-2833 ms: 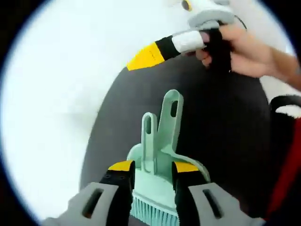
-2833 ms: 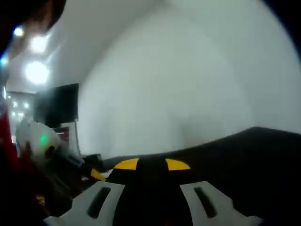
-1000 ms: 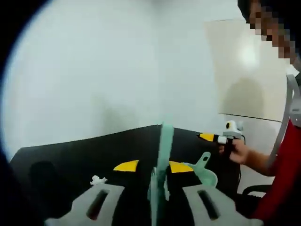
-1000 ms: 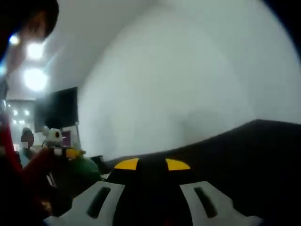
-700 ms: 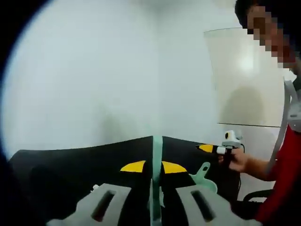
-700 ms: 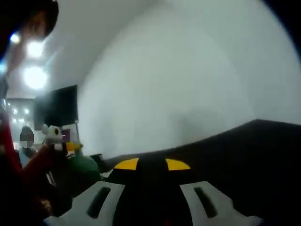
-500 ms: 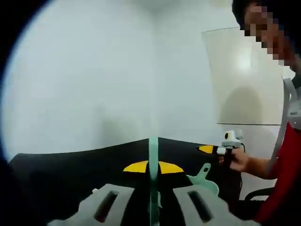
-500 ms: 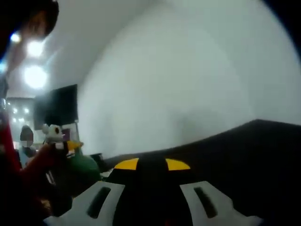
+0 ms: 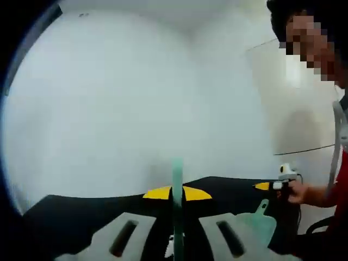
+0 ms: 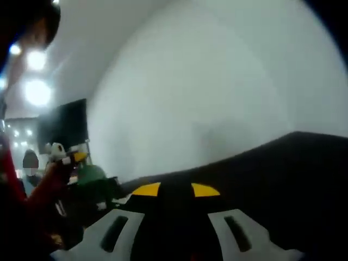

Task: Pick up the broom and sweep the trash on the tabletop into the dustpan.

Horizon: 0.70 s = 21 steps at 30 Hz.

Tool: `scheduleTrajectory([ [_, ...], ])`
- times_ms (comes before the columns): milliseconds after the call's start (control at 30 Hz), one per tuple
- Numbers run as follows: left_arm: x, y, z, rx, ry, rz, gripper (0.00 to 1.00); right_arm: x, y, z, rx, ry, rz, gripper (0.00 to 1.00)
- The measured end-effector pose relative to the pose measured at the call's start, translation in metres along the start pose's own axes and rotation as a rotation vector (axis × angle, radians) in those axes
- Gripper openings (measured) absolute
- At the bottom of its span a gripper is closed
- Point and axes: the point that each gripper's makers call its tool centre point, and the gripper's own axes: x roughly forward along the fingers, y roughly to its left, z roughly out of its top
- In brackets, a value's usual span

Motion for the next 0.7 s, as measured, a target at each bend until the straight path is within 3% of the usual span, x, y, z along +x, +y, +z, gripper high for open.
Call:
scheduleTrajectory([
  [67, -0.002, 0.019, -0.002, -0.010, -0.003, 0.052, 0.04, 0.000, 0.000, 0.000, -0.005, 0.000, 0.000, 0.22],
  [167, 0.001, 0.030, -0.011, -0.019, 0.006, 0.074, 0.04, 0.000, 0.000, 0.000, -0.012, 0.001, -0.002, 0.22],
  [300, 0.012, 0.041, -0.029, 0.086, 0.053, 0.143, 0.04, 0.000, -0.001, 0.000, -0.005, -0.002, -0.001, 0.22],
  [633, 0.047, 0.030, -0.067, 0.325, 0.168, 0.176, 0.04, 0.002, 0.001, 0.000, -0.006, -0.015, 0.009, 0.22],
  [700, 0.056, 0.021, -0.077, 0.294, 0.187, 0.139, 0.04, 0.003, 0.001, 0.000, -0.006, -0.015, 0.010, 0.22],
])
